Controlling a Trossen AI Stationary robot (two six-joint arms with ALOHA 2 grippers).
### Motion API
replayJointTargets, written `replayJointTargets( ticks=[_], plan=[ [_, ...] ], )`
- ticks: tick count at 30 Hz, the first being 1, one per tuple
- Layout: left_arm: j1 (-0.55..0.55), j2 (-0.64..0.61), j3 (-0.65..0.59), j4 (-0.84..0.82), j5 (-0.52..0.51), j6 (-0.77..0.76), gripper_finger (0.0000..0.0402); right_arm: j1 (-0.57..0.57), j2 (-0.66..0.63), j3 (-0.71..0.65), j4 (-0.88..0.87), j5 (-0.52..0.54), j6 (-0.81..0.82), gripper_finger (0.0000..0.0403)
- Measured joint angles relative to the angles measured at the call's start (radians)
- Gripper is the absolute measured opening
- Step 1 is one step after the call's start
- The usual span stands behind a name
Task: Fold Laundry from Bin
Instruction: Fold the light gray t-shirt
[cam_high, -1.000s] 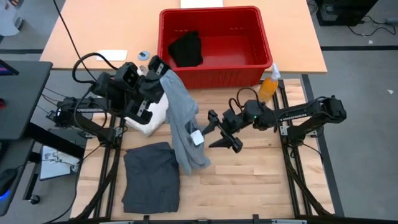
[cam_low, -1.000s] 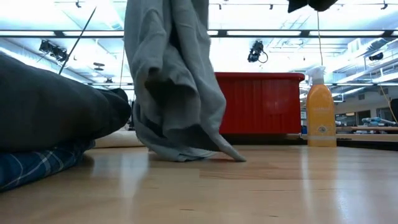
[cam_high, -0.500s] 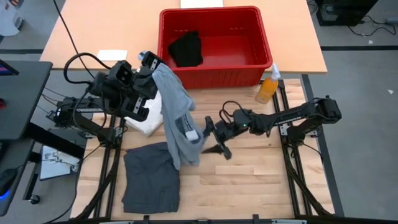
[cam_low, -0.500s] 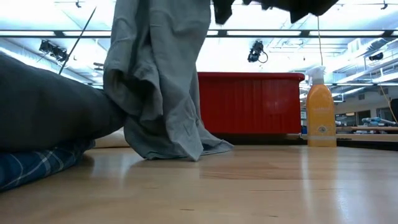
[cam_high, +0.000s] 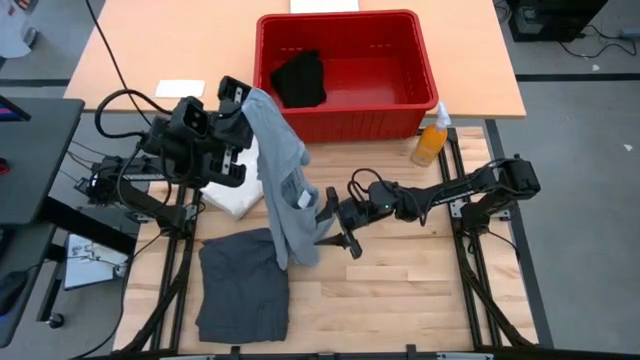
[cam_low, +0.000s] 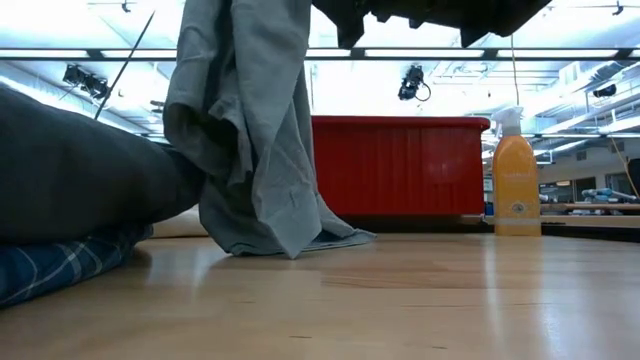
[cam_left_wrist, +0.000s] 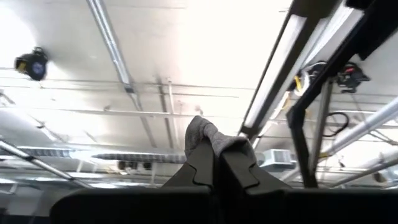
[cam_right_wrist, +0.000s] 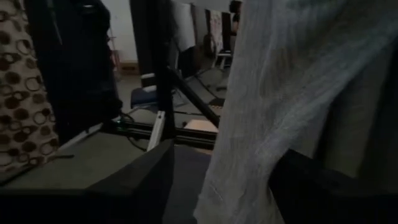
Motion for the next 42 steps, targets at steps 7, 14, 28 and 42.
replayJointTargets(
  ticks=[7,14,28,42],
  plan=[
    [0.000,0.000,0.000,0.050,-0.044,0.075,0.0009,-0.010,0.000,0.000,-0.060,0.038,-0.003,0.0212],
    [0.000,0.030,0.000,0.202,-0.071,0.169,0.0009,-0.011,0.000,0.000,-0.048,0.051,-0.006,0.0154],
    [0.000,0.175,0.158,0.242,-0.084,0.263,0.0009,-0.001,0.000,0.000,-0.032,0.143,-0.003,0.0131],
    [0.000,0.289,0.440,0.025,-0.047,0.330,0.0009,-0.039,0.000,0.000,-0.044,0.155,0.090,0.0134]
  ],
)
